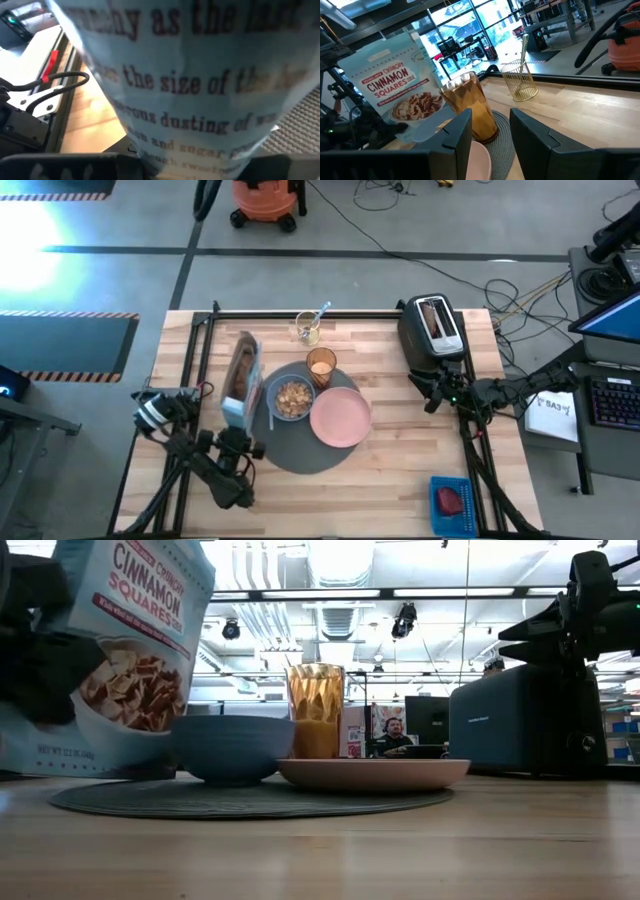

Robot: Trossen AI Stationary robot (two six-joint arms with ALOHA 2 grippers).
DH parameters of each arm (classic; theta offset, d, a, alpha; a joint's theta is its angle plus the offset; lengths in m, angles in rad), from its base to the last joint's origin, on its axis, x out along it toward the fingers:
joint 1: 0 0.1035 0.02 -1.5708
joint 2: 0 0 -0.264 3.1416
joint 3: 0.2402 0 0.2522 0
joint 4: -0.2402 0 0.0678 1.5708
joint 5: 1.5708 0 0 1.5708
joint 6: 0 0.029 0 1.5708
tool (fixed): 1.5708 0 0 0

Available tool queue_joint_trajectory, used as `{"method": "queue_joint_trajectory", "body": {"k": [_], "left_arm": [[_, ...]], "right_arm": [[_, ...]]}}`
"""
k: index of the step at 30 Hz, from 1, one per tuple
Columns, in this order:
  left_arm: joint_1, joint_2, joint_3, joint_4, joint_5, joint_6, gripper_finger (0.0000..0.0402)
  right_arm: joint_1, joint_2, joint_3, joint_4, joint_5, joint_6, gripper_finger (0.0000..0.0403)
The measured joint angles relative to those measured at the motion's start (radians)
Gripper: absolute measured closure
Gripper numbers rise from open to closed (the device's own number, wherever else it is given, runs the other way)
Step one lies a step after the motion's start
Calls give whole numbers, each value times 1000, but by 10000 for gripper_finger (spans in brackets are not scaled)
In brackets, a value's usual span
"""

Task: Arrange a breakfast setting
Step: Pour the cereal into the blue bowl

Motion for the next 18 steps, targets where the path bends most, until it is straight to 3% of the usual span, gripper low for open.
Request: {"method": "queue_joint_trajectory", "body": {"k": [18], "left_arm": [[46,-111,-5,0,-56,12,304]], "right_arm": [[0,0,0,0,0,0,280]]}}
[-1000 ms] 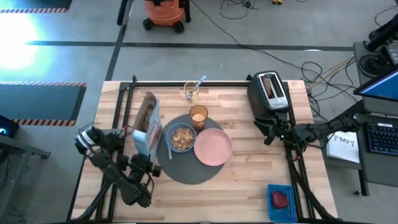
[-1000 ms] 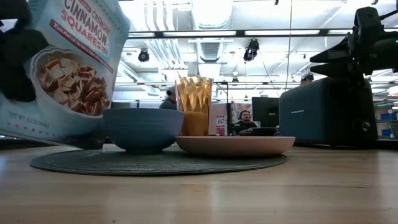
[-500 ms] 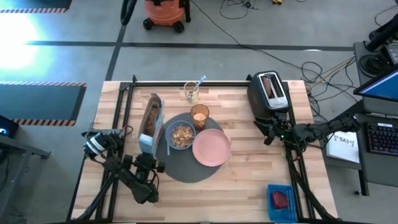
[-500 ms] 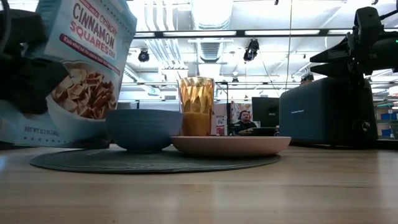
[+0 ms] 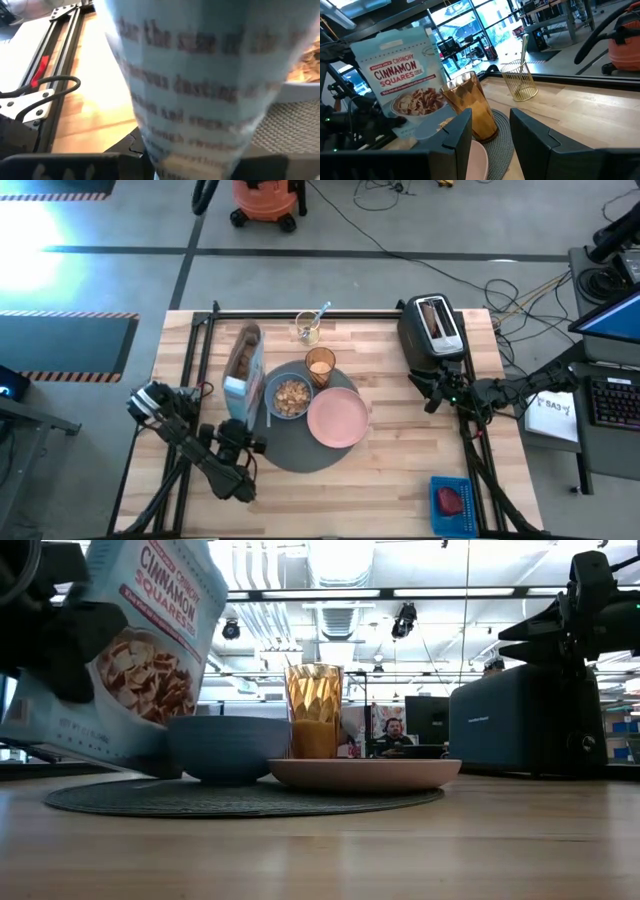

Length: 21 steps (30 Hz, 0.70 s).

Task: Arrange a breakfast setting
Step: Pour the cereal into the blue bowl

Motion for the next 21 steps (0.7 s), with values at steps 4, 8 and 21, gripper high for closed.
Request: {"method": "queue_joint_trajectory", "body": {"k": [4,8,21], "left_arm": [[13,-5,0,13,-32,8,323],[26,-5,0,22,-48,10,343],[75,-41,-33,-20,-73,-7,355]], "right_arm": [[0,0,0,0,0,0,280],[0,0,0,0,0,0,280],[0,0,0,0,0,0,280]]}}
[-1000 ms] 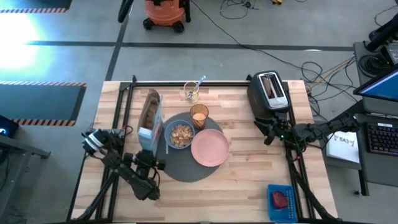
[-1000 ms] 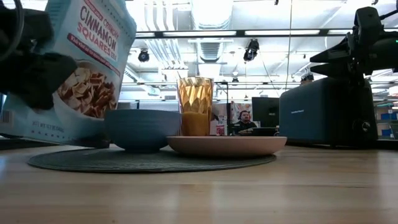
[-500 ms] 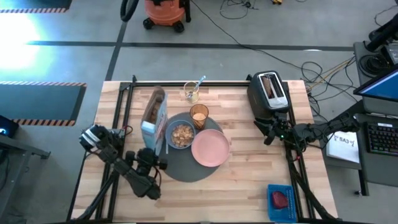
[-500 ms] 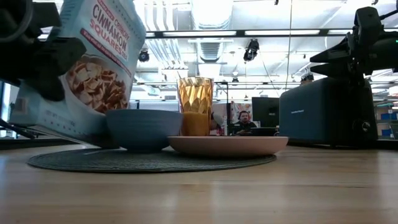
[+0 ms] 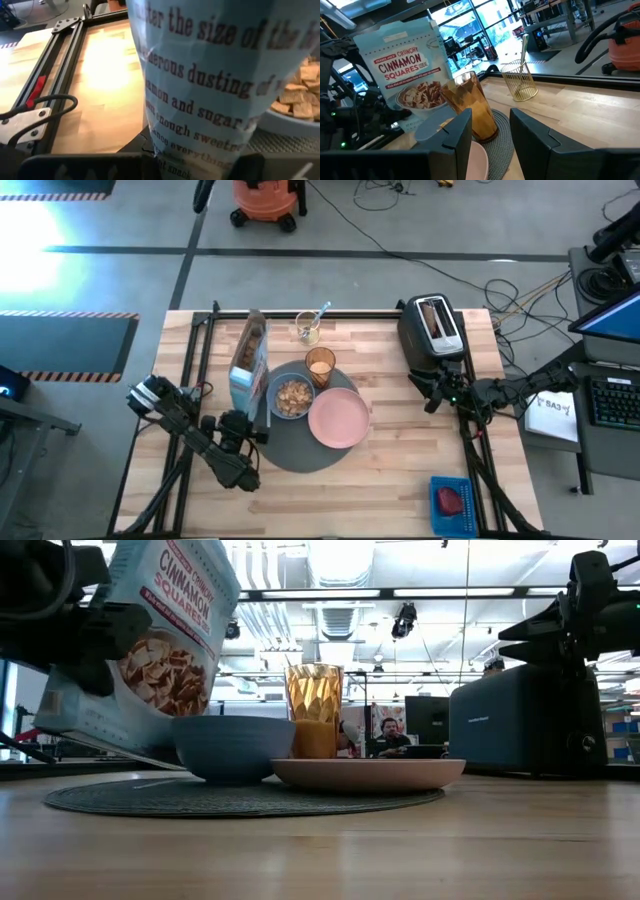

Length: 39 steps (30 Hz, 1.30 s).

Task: Arrange a breakfast setting
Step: Pour the cereal into the blue bowl

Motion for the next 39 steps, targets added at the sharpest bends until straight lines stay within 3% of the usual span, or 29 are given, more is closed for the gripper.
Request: {"method": "queue_joint_trajectory", "body": {"k": [7,19,27,33,39], "left_arm": [[57,-85,-94,0,-37,-5,356],[185,-278,-357,62,-110,-12,357],[325,-199,-369,95,-147,-15,357],[393,-190,-434,318,-195,-12,356],[454,-188,-498,413,-275,5,352]], "right_arm": [[0,0,0,0,0,0,280],[0,0,0,0,0,0,280],[0,-1,0,-3,0,0,280],[0,-1,0,-2,0,0,280],[0,-1,0,-1,0,0,280]]}}
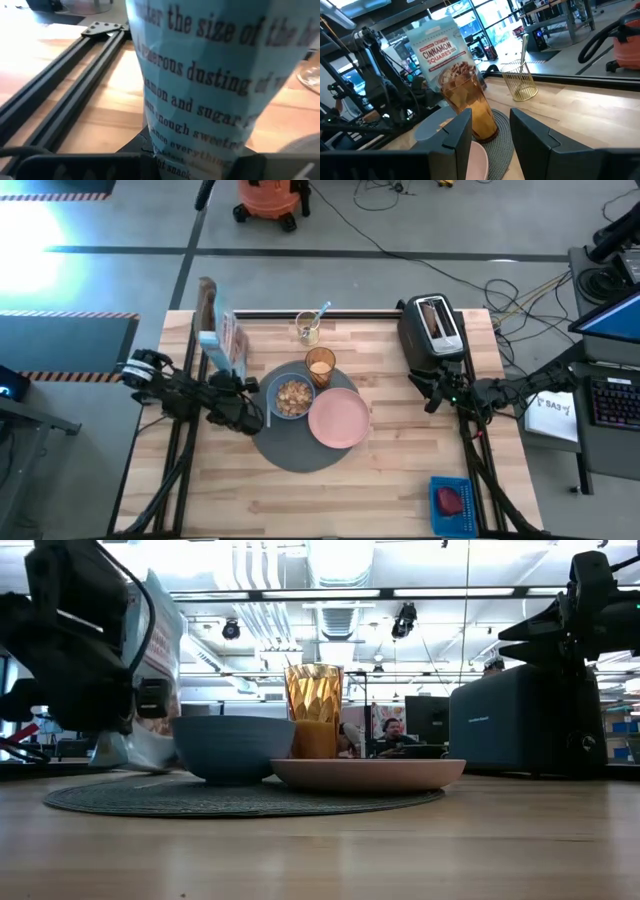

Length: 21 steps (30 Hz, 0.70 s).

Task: Arrange a breakfast setting
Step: Pour the cereal into the blue bowl

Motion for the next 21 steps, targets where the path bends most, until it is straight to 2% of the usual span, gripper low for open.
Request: {"method": "queue_joint_trajectory", "body": {"k": [8,21], "left_arm": [[50,70,-14,33,-22,13,350],[116,187,85,34,-31,1,349]], "right_arm": [[0,0,0,0,0,0,280],[0,0,0,0,0,0,280]]}}
